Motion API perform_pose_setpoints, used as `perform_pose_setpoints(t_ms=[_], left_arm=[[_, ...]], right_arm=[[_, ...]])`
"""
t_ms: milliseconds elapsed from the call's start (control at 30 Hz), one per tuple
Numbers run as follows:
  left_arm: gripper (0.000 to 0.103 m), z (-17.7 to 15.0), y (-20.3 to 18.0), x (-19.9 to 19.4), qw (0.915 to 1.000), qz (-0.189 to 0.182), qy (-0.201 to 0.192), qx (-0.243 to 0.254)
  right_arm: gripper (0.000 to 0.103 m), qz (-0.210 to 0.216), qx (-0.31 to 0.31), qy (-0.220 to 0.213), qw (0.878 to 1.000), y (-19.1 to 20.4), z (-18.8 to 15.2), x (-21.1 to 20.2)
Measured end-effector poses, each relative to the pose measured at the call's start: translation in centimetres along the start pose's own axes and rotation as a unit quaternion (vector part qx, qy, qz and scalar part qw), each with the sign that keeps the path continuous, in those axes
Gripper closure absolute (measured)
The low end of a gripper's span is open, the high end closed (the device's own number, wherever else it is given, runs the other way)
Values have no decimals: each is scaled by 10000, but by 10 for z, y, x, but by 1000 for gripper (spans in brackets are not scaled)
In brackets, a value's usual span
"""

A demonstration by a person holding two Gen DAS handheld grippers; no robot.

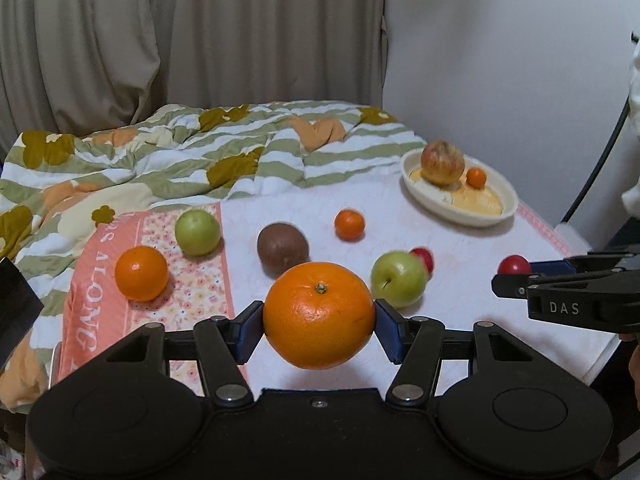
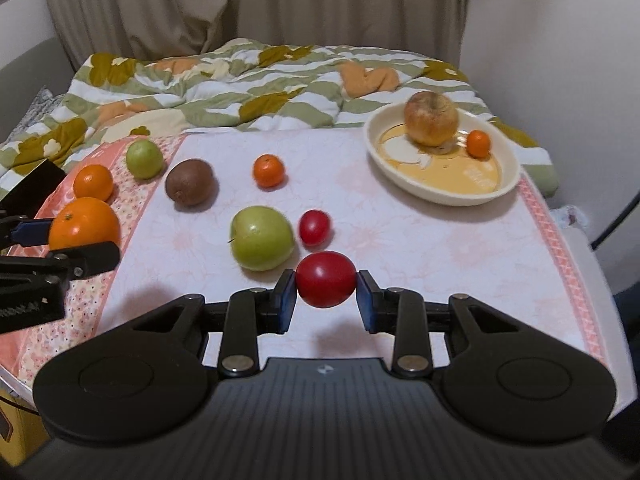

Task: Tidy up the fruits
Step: 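Carry the orange and tomato to the cream bowl and release them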

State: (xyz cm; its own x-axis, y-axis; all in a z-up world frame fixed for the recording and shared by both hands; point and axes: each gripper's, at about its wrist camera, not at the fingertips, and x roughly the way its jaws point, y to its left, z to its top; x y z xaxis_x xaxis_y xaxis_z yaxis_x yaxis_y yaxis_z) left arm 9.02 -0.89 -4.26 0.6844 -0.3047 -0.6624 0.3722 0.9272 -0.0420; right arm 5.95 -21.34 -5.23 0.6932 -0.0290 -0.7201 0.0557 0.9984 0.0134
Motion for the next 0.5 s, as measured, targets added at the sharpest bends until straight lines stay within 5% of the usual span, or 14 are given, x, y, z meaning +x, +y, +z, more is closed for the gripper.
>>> perform_pose_setpoints(t_ms=[500], left_arm=[[40,47,-62,-17,9982,291,-485,-177]], right_arm=[[56,75,-39,-125,9999,-90,33,-35]])
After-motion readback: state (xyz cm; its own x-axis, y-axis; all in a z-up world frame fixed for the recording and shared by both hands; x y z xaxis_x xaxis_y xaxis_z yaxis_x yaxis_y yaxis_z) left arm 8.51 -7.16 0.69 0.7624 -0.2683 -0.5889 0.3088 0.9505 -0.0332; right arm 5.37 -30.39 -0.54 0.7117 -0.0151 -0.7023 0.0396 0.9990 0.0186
